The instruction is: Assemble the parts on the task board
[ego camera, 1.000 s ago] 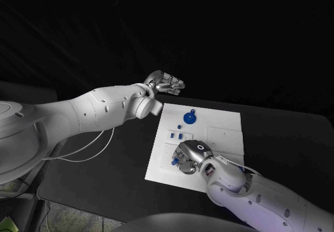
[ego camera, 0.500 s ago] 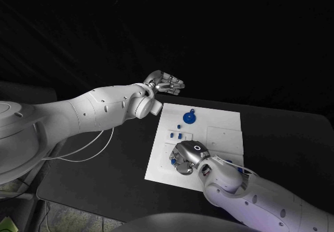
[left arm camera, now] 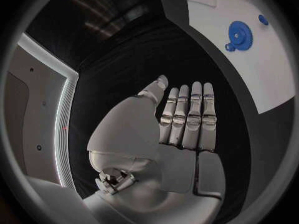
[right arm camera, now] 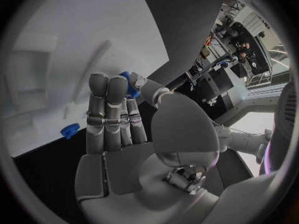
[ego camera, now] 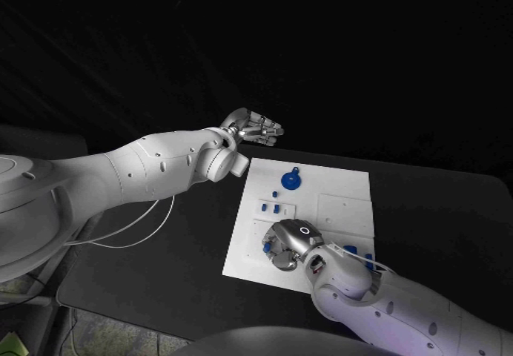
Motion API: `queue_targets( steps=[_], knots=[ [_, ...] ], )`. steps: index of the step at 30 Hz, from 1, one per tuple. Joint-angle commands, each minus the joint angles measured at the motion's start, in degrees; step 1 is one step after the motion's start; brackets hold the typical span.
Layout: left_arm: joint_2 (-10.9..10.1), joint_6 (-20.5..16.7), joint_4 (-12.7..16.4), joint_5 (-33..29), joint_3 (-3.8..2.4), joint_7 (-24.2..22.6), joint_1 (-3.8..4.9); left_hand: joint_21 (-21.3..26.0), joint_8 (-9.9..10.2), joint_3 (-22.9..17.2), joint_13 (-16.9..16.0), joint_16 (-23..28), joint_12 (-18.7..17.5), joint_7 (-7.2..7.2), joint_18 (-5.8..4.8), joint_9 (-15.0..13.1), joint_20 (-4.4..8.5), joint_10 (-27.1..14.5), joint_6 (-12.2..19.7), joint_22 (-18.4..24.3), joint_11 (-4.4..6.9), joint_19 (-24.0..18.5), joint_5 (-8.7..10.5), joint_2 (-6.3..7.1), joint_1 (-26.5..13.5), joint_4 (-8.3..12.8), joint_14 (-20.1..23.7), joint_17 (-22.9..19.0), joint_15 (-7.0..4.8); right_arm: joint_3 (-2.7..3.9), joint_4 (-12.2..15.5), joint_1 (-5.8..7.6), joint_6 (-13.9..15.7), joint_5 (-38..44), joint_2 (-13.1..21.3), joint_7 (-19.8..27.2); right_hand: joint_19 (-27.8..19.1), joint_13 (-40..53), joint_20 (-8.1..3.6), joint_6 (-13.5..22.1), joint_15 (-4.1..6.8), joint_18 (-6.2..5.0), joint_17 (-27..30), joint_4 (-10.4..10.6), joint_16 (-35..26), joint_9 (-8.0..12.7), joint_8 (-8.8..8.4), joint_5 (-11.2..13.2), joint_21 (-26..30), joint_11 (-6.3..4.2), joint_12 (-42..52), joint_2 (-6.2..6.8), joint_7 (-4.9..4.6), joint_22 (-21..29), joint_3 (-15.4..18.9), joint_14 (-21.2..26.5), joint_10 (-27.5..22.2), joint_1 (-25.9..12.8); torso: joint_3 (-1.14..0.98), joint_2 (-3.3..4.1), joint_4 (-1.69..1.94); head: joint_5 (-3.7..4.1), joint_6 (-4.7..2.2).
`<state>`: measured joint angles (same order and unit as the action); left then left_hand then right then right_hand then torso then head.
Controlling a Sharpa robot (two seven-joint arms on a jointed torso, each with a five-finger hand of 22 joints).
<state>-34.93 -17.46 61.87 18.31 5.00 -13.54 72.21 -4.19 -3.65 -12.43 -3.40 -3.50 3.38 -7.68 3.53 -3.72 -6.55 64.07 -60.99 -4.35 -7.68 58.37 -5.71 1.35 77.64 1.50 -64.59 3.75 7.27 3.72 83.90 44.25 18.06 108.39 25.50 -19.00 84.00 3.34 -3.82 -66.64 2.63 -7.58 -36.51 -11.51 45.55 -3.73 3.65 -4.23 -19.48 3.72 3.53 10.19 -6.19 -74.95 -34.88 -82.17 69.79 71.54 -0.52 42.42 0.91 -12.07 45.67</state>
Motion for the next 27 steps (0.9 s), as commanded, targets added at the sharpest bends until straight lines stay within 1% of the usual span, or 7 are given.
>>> queue_targets(
  steps=[1, 5, 7, 13, 21, 25, 27],
  knots=[
    [0.0, 0.9, 0.0, -0.2, -0.02, 0.0, 0.02, 0.0, 0.0, 0.2, 0.0, 0.0, 0.0, -0.02, -0.73, 0.0, -0.09, -0.3, 0.3, 0.1, 0.12, -0.4, 0.06, -0.20, -0.3, -0.2, 0.0, 0.0, 0.13, -0.02, 0.1, -0.03, 1.9, -2.7, 0.2, 0.3, 0.8, 0.1, 0.58, 1.6, -0.69, -0.96, 0.4, 0.5, -0.5, 0.0, -0.08, -0.7, 2.1, 0.56, 0.0, 1.40, -0.25, -0.2, 1.1, 0.1, -1.9, -0.1, -0.02, 0.00, -0.04, 0.06, 0.00],
    [-0.1, 1.0, 0.0, -0.2, -0.02, 0.2, 0.02, 0.0, 0.0, 0.2, 0.0, 0.0, 0.0, -0.02, -0.73, 0.0, -0.09, -0.3, 0.3, 0.1, 0.12, -0.4, 0.06, -0.20, -0.3, -0.2, 0.0, 0.0, 0.13, -0.02, 0.4, -0.03, 3.0, -3.7, 0.4, 1.2, 1.0, 0.0, 1.74, 3.9, -1.57, -2.11, 1.6, 1.5, -1.2, 0.0, 0.01, -2.0, 6.9, 1.82, 0.2, 1.63, -0.54, 2.5, 11.8, 0.4, -7.9, 2.7, -0.01, 0.01, -0.01, 0.07, 0.01],
    [-0.1, 1.0, 0.0, -0.2, -0.02, 0.2, 0.02, 0.0, 0.0, 0.2, 0.0, 0.0, 0.0, -0.02, -0.73, 0.0, -0.09, -0.3, 0.3, 0.1, 0.12, -0.4, 0.06, -0.20, -0.3, -0.2, 0.0, 0.0, 0.13, -0.03, 0.5, -0.03, 3.8, -4.0, 0.5, 1.5, 1.2, 0.1, 1.97, 4.3, -1.87, -2.26, 2.0, 2.6, -1.3, 0.1, -0.05, -2.4, 7.8, 2.11, 0.3, 1.38, 0.22, 3.4, 15.1, 0.6, -9.9, 3.9, -0.02, 0.01, -0.01, 0.08, 0.02],
    [-0.2, 1.1, 0.0, -0.2, -0.02, 0.5, 0.02, 0.0, 0.0, 0.4, 0.0, 0.0, 0.0, -0.10, -0.73, 0.1, -0.15, -0.6, 0.6, 0.1, 0.04, -0.5, 0.13, -0.10, -0.2, -0.3, 0.1, 0.1, 0.19, -0.03, 1.5, -0.03, 7.3, -4.8, 1.2, 2.1, 1.8, 0.1, 2.46, 5.7, -2.37, -2.65, 3.1, 6.1, -1.2, 0.1, -0.04, -2.6, 9.3, 2.80, 0.4, 3.03, 0.49, 5.1, 17.5, 1.1, -12.3, 6.6, -0.02, -0.02, -0.04, 0.22, -0.06],
    [-0.4, 1.1, 0.1, -0.1, -0.01, 0.5, 0.02, 0.0, 0.0, 0.4, 0.0, 0.0, 0.0, -0.09, -0.72, 0.0, -0.16, -0.6, 0.6, 0.1, 0.04, -0.5, 0.13, -0.12, -0.1, -0.3, 0.2, 0.1, 0.20, 0.16, 4.5, -0.02, 10.3, -6.9, 3.3, 2.9, 2.0, 0.0, 2.44, 7.0, -2.32, -2.71, 3.7, 7.2, -1.0, 0.1, -0.08, -2.8, 9.4, 2.74, 0.5, 3.42, 0.95, 5.8, 18.6, 0.9, -12.1, 7.3, -0.06, -0.03, -0.07, 0.76, -0.55],
    [-0.7, 1.1, 0.2, -0.1, -0.01, 0.3, 0.02, 0.0, 0.0, 0.4, 0.0, 0.0, 0.0, -0.09, -0.70, 0.0, -0.16, -0.6, 0.5, 0.1, 0.03, -0.5, 0.13, -0.13, 0.0, -0.3, 0.2, 0.1, 0.20, 1.60, 6.7, -0.02, 10.4, -10.4, 5.6, 3.6, 2.1, 0.0, 1.92, 6.8, -1.65, -2.30, 3.8, 6.3, -0.8, 0.1, -0.08, -3.1, 8.7, 1.74, 0.6, 2.08, 0.53, 5.8, 18.4, 0.5, -8.3, 5.9, -0.09, -0.05, -0.21, 1.77, -1.14],
    [-0.9, 1.1, 0.3, -0.1, -0.01, 0.2, 0.02, 0.0, 0.0, 0.4, 0.0, 0.0, 0.0, -0.07, -0.69, 0.0, -0.15, -0.5, 0.5, 0.1, 0.07, -0.5, 0.15, -0.14, 0.0, -0.3, 0.1, 0.1, 0.17, 3.17, 8.0, 0.00, 9.3, -13.4, 7.5, 4.4, 2.3, 0.0, 1.45, 5.5, -1.01, -1.78, 3.7, 7.1, -0.6, 0.1, -0.02, -4.5, 8.3, 0.70, 1.4, 0.69, -0.16, 5.7, 17.6, -0.1, -3.9, 3.8, -0.02, -0.06, -0.23, 2.30, -1.42]
  ],
)
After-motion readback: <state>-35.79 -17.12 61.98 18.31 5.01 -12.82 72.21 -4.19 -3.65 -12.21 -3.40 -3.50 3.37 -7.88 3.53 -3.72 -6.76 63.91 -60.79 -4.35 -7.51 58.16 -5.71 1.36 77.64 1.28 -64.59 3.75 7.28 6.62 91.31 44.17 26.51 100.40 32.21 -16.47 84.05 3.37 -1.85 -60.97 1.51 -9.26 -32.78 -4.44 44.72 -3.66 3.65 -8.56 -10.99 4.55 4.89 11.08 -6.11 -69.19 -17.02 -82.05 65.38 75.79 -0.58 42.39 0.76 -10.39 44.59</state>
